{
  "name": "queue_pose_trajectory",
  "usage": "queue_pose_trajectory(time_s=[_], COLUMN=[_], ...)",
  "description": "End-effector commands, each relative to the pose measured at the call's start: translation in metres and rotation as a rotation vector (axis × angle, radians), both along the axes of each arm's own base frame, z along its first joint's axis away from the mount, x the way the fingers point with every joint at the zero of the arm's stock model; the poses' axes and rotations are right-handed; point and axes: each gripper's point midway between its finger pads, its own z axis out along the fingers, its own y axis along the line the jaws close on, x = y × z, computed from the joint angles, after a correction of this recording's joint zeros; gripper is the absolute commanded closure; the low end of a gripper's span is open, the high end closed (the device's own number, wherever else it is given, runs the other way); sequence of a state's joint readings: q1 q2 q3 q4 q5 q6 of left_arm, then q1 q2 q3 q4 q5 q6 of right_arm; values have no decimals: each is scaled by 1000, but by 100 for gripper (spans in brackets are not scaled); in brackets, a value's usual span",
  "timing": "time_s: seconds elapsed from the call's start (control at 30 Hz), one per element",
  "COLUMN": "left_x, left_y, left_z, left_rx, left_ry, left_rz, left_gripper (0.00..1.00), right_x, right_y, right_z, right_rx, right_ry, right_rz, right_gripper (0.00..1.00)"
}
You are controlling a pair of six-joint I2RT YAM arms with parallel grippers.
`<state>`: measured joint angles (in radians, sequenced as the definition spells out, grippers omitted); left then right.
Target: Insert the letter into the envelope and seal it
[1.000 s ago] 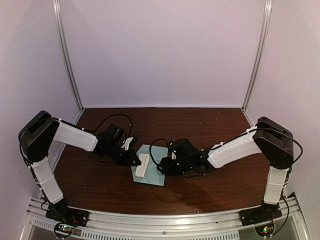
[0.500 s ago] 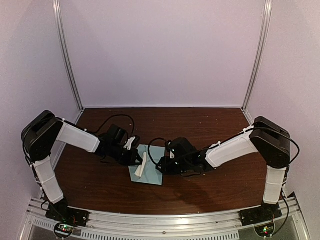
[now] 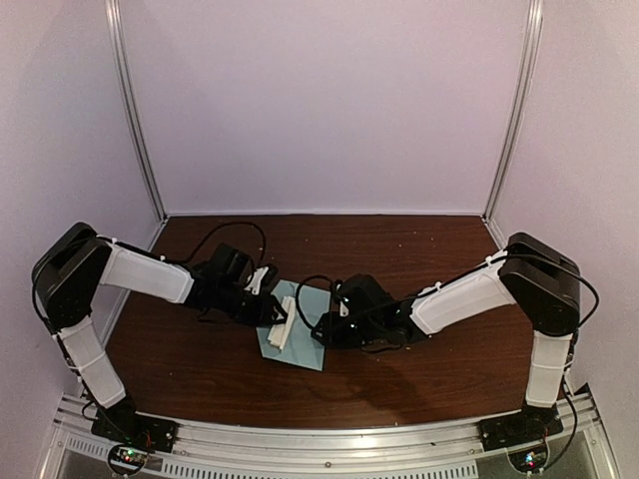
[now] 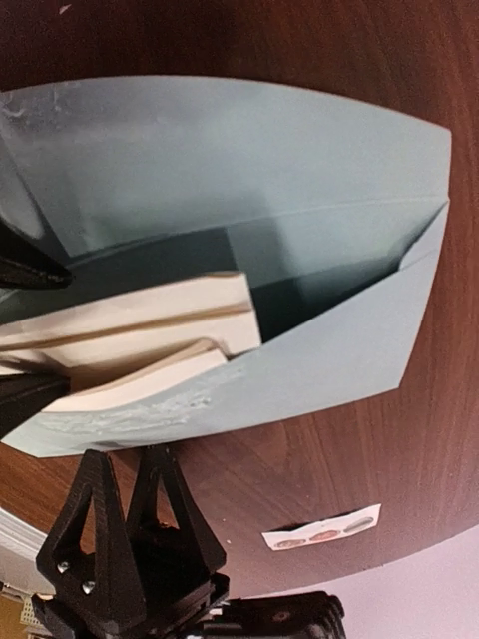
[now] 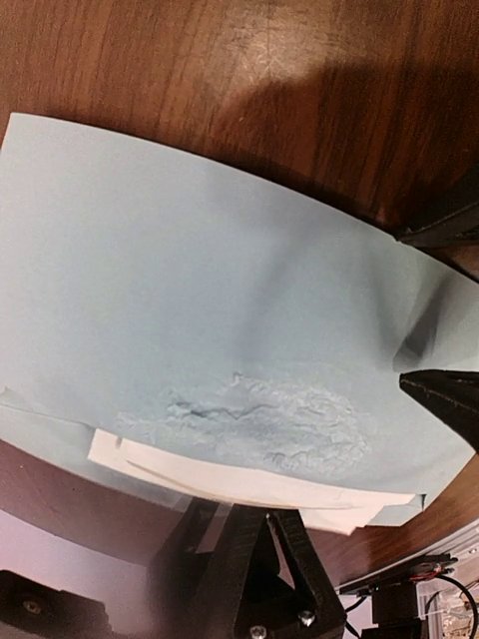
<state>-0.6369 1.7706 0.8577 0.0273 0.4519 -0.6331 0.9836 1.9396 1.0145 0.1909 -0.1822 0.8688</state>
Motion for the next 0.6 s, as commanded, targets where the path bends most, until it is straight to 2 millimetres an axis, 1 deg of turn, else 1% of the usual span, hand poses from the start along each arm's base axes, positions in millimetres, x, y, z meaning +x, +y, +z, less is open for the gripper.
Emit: queue_pose_trajectory(time_s=[0.0,0.1,0.2,0.3,0.37,0.57], left_x=[-3,-9,-11,-11,-13,-19], left_y=[3,8,12,14,13,13], left_z=[17,15,16,12,10,3], left_rx=[1,-1,-2,6,-1,-30], left_ry=[-65,-63,-74,-69,-59,-34], left_rz=[-8,-2,10,8,5,11], left_gripper=[69,66,64,66,68,69], right_x=[3,4,5,3,2,0], right_y=[-10,-14,-16,-18,-16,-6], right_z=[9,13,21,25,24,7], right_rx=[-17,-26,-18,7,27,23], right_ry=[-22,-25,-33,-36,-31,4], right_rz=[-25,-29,-38,-46,-45,-16], right_gripper=[58,56,55,54,54,55])
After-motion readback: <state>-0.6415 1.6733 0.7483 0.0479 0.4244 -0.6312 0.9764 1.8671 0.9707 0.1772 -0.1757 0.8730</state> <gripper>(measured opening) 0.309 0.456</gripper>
